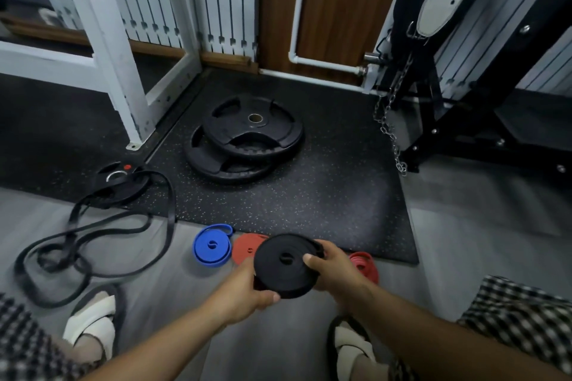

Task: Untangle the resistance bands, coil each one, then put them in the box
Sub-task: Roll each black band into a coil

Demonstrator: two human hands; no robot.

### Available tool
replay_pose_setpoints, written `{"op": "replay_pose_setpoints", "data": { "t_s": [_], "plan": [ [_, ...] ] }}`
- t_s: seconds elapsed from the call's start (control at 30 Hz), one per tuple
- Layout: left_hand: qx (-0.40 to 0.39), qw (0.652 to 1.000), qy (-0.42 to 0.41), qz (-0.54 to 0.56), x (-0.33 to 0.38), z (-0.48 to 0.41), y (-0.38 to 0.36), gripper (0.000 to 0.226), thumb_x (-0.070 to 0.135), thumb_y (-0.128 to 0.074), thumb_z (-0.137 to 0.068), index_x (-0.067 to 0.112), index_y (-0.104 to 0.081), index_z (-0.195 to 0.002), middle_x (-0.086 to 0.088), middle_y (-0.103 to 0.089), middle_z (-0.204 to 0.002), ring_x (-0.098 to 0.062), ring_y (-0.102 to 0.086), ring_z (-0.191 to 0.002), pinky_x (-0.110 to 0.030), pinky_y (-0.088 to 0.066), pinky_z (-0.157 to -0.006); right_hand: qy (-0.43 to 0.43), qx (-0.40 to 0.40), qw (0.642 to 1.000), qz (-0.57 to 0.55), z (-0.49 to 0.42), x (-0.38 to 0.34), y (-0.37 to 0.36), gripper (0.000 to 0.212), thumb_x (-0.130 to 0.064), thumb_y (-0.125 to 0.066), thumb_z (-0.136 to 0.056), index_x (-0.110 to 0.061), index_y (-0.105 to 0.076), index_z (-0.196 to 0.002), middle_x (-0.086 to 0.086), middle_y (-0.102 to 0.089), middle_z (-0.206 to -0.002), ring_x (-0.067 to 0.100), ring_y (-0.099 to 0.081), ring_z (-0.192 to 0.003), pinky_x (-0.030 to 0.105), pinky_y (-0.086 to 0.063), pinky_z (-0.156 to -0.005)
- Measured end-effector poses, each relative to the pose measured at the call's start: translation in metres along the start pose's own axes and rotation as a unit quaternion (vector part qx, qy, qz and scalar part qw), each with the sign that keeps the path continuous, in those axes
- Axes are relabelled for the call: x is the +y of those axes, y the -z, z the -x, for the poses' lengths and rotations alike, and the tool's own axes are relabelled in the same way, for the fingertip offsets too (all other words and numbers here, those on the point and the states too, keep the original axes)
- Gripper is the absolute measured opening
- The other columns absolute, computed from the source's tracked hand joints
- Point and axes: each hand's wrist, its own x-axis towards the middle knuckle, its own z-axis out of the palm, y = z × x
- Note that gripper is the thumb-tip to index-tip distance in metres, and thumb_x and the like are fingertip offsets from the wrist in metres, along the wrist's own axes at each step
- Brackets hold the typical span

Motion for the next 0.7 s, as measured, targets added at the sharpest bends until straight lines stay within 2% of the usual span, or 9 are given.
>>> {"op": "replay_pose_setpoints", "data": {
  "t_s": [0.03,0.13,0.2,0.27,0.33,0.43,0.5,0.6,0.7],
  "plan": [
    [0.002,1.000,0.002,-0.005,0.001,-0.002,0.001,0.059,0.004,-0.064,-0.082,0.015,-0.033,-0.131,-0.001,-0.060,-0.083,-0.008,-0.053,-0.063,-0.013,-0.042,-0.051,-0.003,0.008,1.000,-0.004,-0.002,-0.003,0.005,0.022,-0.004,-0.050,-0.092,-0.009,-0.052,-0.113,0.013,-0.062,-0.109,0.025,-0.063,-0.093,0.030,-0.055,-0.067],
    [0.033,0.999,0.011,0.008,0.000,-0.011,0.009,0.081,0.012,-0.065,-0.084,0.014,-0.012,-0.146,-0.005,-0.064,-0.094,-0.013,-0.060,-0.072,-0.020,-0.046,-0.059,0.016,0.064,0.998,-0.002,-0.015,-0.015,0.030,0.028,0.001,-0.051,-0.090,0.001,-0.051,-0.118,0.022,-0.061,-0.112,0.036,-0.060,-0.103,0.048,-0.050,-0.090],
    [0.055,0.998,0.024,0.036,-0.007,-0.021,0.013,0.079,0.011,-0.064,-0.085,0.013,-0.013,-0.146,-0.002,-0.062,-0.090,-0.015,-0.061,-0.071,-0.023,-0.046,-0.060,0.024,0.117,0.993,-0.008,-0.026,-0.020,0.054,0.030,0.001,-0.051,-0.090,0.002,-0.049,-0.119,0.023,-0.059,-0.113,0.036,-0.058,-0.100,0.047,-0.051,-0.086],
    [0.063,0.995,0.058,0.053,-0.016,-0.033,0.014,0.076,0.010,-0.063,-0.086,0.010,-0.015,-0.145,-0.005,-0.058,-0.088,-0.016,-0.060,-0.069,-0.025,-0.045,-0.058,0.025,0.171,0.985,-0.017,-0.033,-0.022,0.077,0.027,0.001,-0.051,-0.091,-0.001,-0.049,-0.118,0.020,-0.057,-0.111,0.031,-0.056,-0.095,0.038,-0.050,-0.073],
    [0.061,0.992,0.096,0.056,-0.022,-0.043,0.011,0.073,0.010,-0.062,-0.087,0.007,-0.017,-0.144,-0.008,-0.057,-0.087,-0.017,-0.057,-0.066,-0.025,-0.043,-0.056,0.028,0.209,0.977,-0.021,-0.037,-0.018,0.093,0.022,0.000,-0.051,-0.091,-0.006,-0.051,-0.111,0.016,-0.057,-0.107,0.030,-0.055,-0.094,0.033,-0.048,-0.069],
    [0.047,0.992,0.108,0.049,-0.022,-0.059,0.001,0.069,0.011,-0.062,-0.087,0.007,-0.021,-0.142,-0.007,-0.056,-0.085,-0.017,-0.057,-0.066,-0.025,-0.043,-0.054,0.007,0.260,0.965,-0.030,-0.043,-0.006,0.106,0.029,-0.002,-0.054,-0.089,-0.002,-0.052,-0.117,0.017,-0.059,-0.115,0.036,-0.058,-0.104,0.050,-0.049,-0.090],
    [0.026,0.994,0.098,0.034,-0.018,-0.070,-0.008,0.067,0.013,-0.064,-0.086,0.008,-0.023,-0.140,-0.007,-0.057,-0.087,-0.017,-0.059,-0.067,-0.025,-0.045,-0.054,0.002,0.288,0.957,-0.041,-0.049,0.003,0.109,0.032,-0.001,-0.054,-0.088,0.002,-0.050,-0.120,0.014,-0.058,-0.112,0.034,-0.056,-0.106,0.053,-0.045,-0.096],
    [0.011,0.996,0.082,0.024,-0.014,-0.081,-0.016,0.064,0.013,-0.063,-0.086,0.009,-0.024,-0.138,-0.005,-0.056,-0.085,-0.014,-0.057,-0.065,-0.025,-0.043,-0.055,-0.003,0.282,0.959,-0.030,-0.060,0.016,0.093,0.028,0.002,-0.054,-0.088,0.005,-0.054,-0.116,0.014,-0.059,-0.108,0.030,-0.056,-0.099,0.048,-0.046,-0.095],
    [0.019,0.996,0.089,0.020,-0.018,-0.080,-0.006,0.066,0.016,-0.063,-0.087,0.010,-0.023,-0.140,-0.006,-0.056,-0.090,-0.014,-0.056,-0.070,-0.024,-0.044,-0.057,-0.001,0.213,0.977,-0.022,-0.078,0.026,0.057,0.025,0.005,-0.052,-0.087,0.004,-0.056,-0.112,0.024,-0.062,-0.111,0.033,-0.059,-0.098,0.050,-0.048,-0.091]
  ]
}}
